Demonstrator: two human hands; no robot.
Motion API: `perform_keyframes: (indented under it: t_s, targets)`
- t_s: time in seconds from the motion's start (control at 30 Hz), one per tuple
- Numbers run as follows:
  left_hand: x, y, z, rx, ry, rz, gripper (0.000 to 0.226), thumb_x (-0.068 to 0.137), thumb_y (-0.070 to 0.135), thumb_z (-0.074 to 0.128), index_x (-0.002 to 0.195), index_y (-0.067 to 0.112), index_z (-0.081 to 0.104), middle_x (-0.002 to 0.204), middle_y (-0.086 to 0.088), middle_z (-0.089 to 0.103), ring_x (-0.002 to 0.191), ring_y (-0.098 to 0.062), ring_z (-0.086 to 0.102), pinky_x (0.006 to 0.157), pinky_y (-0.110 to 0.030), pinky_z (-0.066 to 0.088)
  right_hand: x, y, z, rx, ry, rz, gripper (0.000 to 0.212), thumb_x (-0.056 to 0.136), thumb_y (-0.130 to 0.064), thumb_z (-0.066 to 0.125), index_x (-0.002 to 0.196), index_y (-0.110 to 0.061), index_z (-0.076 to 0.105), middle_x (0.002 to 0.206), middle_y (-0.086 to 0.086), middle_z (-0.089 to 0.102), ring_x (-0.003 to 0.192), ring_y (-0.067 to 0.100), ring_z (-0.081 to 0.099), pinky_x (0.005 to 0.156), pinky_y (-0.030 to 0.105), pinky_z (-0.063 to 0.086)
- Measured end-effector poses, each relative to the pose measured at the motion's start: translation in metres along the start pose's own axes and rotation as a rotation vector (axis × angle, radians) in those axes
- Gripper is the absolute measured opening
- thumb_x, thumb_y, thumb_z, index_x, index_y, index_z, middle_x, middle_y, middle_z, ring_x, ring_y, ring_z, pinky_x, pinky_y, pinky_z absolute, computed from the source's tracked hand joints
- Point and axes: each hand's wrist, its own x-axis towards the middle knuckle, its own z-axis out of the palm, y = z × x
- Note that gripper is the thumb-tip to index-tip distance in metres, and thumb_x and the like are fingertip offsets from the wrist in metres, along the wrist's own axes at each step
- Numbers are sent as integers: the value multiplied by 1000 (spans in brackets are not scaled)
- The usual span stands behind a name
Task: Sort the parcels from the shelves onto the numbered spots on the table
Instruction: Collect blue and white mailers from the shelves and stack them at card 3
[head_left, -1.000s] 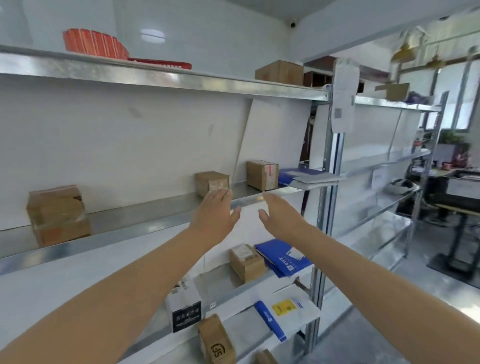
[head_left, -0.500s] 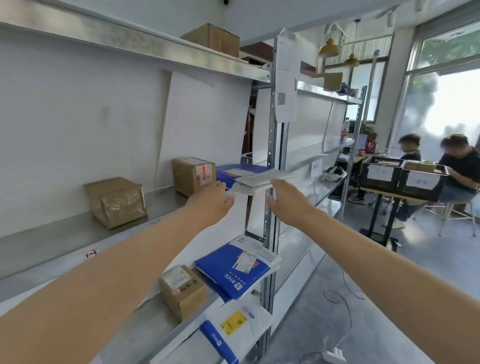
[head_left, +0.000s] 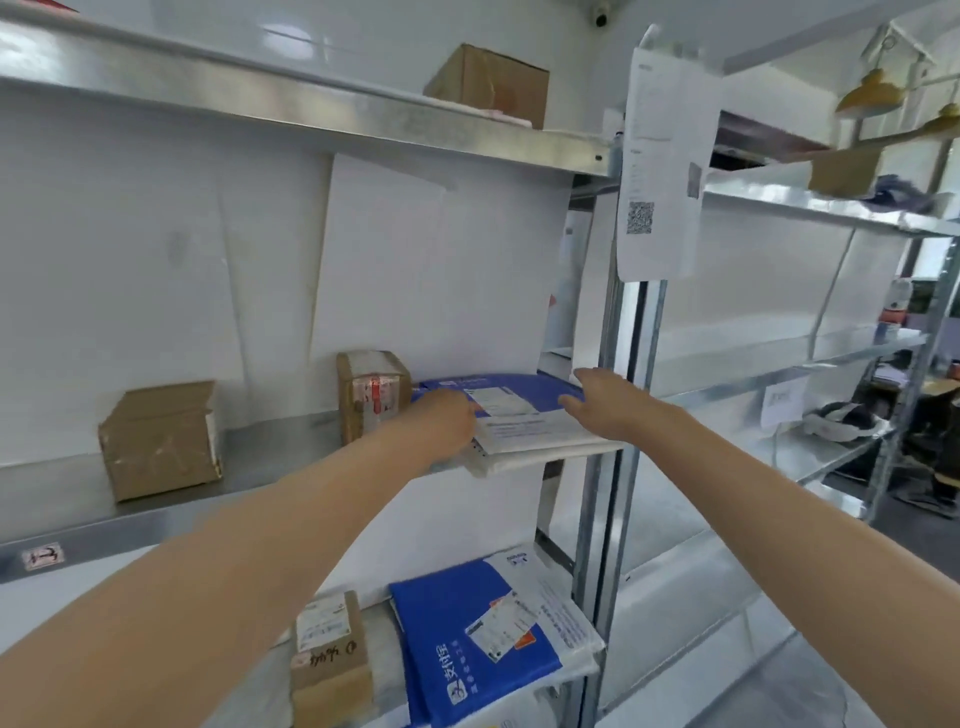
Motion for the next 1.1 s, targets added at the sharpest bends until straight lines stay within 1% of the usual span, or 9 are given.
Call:
perform_keyframes:
  t_s: [0.13, 0.33, 0.4, 0.5, 0.63, 0.7, 0.77, 0.9, 1.1]
  targets:
    - [15, 21, 14, 46, -50, -232, 34, 102, 10, 34, 129, -1, 51, 131, -14, 55, 119, -27, 54, 94, -30, 43, 30, 23, 5, -41, -192, 41, 63, 102, -49, 28, 141, -1, 39, 143, 16, 44, 128, 29, 45, 104, 34, 37]
    - [39, 36, 32, -9, -31, -435, 34, 101, 10, 33, 130, 4, 49, 129, -12, 54, 117, -28, 53, 96, -33, 44, 69, 48, 21, 7, -266, 74, 60, 102, -48, 27, 133, -2, 48, 134, 15, 53, 116, 28, 53, 92, 31, 39]
    - [56, 33, 39, -17, -28, -456, 35, 103, 18, 27, 122, 9, 54, 122, -10, 57, 111, -27, 56, 97, -35, 46, 85, 57, 22, 102, -313, 120, 61, 100, -53, 30, 133, -5, 48, 127, 13, 54, 104, 26, 54, 86, 31, 39]
    - [74, 32, 45, -34, 2, -521, 44, 100, 36, 24, 113, 9, 56, 111, -10, 60, 92, -22, 55, 73, -26, 42, 105, 69, 25, 265, -382, 155, 59, 95, -61, 37, 123, -11, 54, 103, 4, 57, 93, 23, 55, 83, 31, 39]
    - [77, 36, 54, -54, 74, -604, 71, 93, 63, 35, 136, 7, 45, 142, -21, 39, 129, -33, 40, 101, -35, 35, 124, 82, 36, 463, -397, 165, 61, 84, -67, 52, 112, -14, 58, 96, 3, 65, 92, 23, 64, 86, 33, 48]
    - [76, 36, 57, -221, 167, -603, 55, 87, 61, 52, 104, 8, 59, 121, -14, 57, 109, -27, 55, 87, -32, 45, 128, 85, 42, 529, -403, 188, 67, 76, -71, 59, 110, -13, 61, 97, 5, 68, 89, 23, 66, 85, 33, 51]
    - [75, 35, 54, -497, 254, -592, 37, 84, 46, 67, 82, 13, 51, 98, -5, 60, 77, -15, 57, 59, -24, 44, 126, 86, 47, 593, -355, 196, 67, 74, -69, 63, 107, -11, 62, 93, 6, 69, 81, 22, 67, 74, 31, 53]
    - [63, 42, 49, -773, 329, -551, 27, 81, 28, 75, 93, 15, 54, 85, 2, 59, 61, -9, 53, 46, -20, 37, 104, 88, 45, 807, -229, 189, 55, 78, -55, 70, 107, -8, 62, 87, 4, 67, 72, 18, 64, 58, 26, 47]
    - [21, 61, 48, -1098, 415, -263, 47, 82, 18, 75, 121, 18, 50, 110, -1, 68, 86, -15, 69, 59, -26, 56, 49, 101, 19, 1062, -13, 139, 65, 74, -48, 77, 122, -14, 50, 104, 3, 67, 81, 19, 69, 56, 27, 52]
